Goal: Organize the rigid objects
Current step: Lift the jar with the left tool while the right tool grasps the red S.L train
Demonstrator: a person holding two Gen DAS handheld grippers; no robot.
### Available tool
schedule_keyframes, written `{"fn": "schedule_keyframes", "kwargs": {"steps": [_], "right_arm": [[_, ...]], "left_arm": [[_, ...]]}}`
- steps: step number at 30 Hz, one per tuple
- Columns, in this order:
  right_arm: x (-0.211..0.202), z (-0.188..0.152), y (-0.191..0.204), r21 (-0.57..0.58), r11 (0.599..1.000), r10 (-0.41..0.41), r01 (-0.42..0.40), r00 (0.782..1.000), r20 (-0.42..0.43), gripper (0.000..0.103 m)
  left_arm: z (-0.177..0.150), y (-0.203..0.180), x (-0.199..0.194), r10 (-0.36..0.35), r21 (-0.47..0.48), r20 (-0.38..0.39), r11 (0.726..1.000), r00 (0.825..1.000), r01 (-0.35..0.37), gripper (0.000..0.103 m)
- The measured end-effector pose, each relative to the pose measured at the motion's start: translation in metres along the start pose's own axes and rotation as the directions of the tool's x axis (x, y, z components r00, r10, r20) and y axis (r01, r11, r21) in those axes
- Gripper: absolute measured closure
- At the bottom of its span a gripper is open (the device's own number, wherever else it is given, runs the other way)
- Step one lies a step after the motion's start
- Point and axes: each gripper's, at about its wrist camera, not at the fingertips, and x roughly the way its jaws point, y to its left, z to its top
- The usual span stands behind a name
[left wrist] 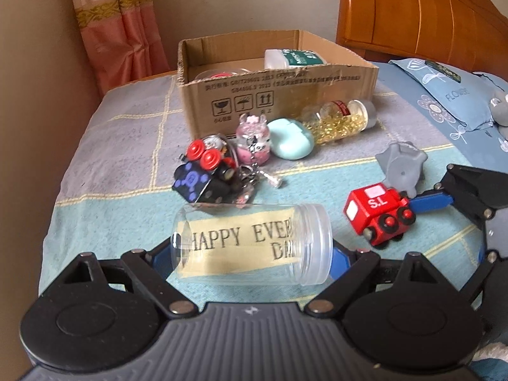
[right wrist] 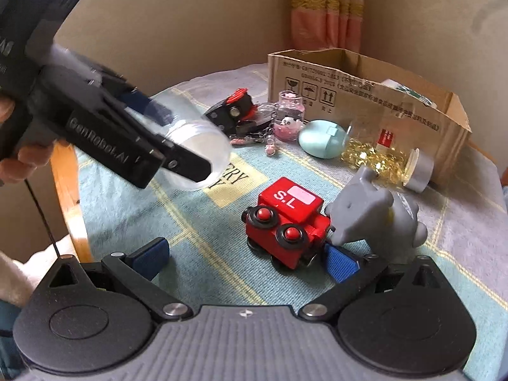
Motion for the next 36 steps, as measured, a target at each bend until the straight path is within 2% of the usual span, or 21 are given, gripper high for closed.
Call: {"fn": "schedule_keyframes", "kwargs": {"steps": [6,14,17,21,28,36], "right_arm": [[0.003,0.007,0.0,0.074,0.997,-0.016,0.016,1.0,0.006,0.0],[0.023,0.022,0.012,0.049,0.999,0.011,-0.011,1.0,0.015,0.001],[0.026,0.027,0.016,0.036,0.999,-0.012,0.012,1.0,0.011,0.008],[0.026,0.033,0.014,0.057,0.998,-0.042,0.042,0.999,0.003,0.024],[0.024,0.035,0.016,0.059,0.993,-0.1,0.101,0.995,-0.018,0.042],[0.019,0.034,0.017,0.068,0.993,-0.093,0.096,0.995,-0.047,0.042]], "left_arm": [[-0.009,0.013,-0.001,0.008,-0.002,-0.002,1.0,1.0,-0.008,0.013],[-0.015,0.031,-0.003,0.006,-0.019,0.006,1.0,1.0,-0.006,0.013],[-0.017,0.037,-0.003,0.0,-0.032,0.008,0.999,1.0,0.0,0.013],[-0.019,0.043,-0.003,-0.003,-0.041,0.01,0.999,1.0,0.003,0.013],[-0.019,0.044,-0.003,-0.003,-0.032,0.011,0.999,1.0,0.003,0.013],[-0.018,0.042,-0.006,-0.002,-0.019,0.004,1.0,1.0,0.002,0.013]]}}
